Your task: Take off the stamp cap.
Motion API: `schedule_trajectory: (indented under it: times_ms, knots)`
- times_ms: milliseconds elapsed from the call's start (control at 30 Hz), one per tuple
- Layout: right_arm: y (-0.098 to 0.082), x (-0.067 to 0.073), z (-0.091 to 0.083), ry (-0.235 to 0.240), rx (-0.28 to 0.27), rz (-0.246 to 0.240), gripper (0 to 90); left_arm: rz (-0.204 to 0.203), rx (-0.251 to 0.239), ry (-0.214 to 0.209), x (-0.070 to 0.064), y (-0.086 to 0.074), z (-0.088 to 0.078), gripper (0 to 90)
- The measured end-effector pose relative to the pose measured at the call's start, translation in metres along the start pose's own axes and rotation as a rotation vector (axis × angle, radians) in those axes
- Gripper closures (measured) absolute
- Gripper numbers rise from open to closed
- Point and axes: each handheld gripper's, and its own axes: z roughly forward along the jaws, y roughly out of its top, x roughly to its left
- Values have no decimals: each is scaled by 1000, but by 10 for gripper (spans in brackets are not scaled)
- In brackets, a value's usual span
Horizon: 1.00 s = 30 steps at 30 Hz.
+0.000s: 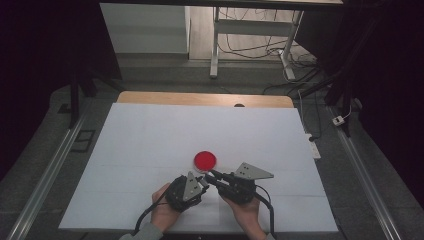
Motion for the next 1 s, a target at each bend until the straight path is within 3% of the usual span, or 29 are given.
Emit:
schedule_trajectory:
  times_ms: [400, 900, 1000]
  knots:
    - [-2, 5, -2, -30, -21, -23, 759, -1, -12, 12, -1, 0, -1, 655]
    - [-2, 7, 0, -47, 3, -46, 760, 15, 2, 30, -4, -2, 2, 659]
    - [-2, 7, 0, -49, -5, -37, 760, -6, -12, 17, -2, -3, 1, 659]
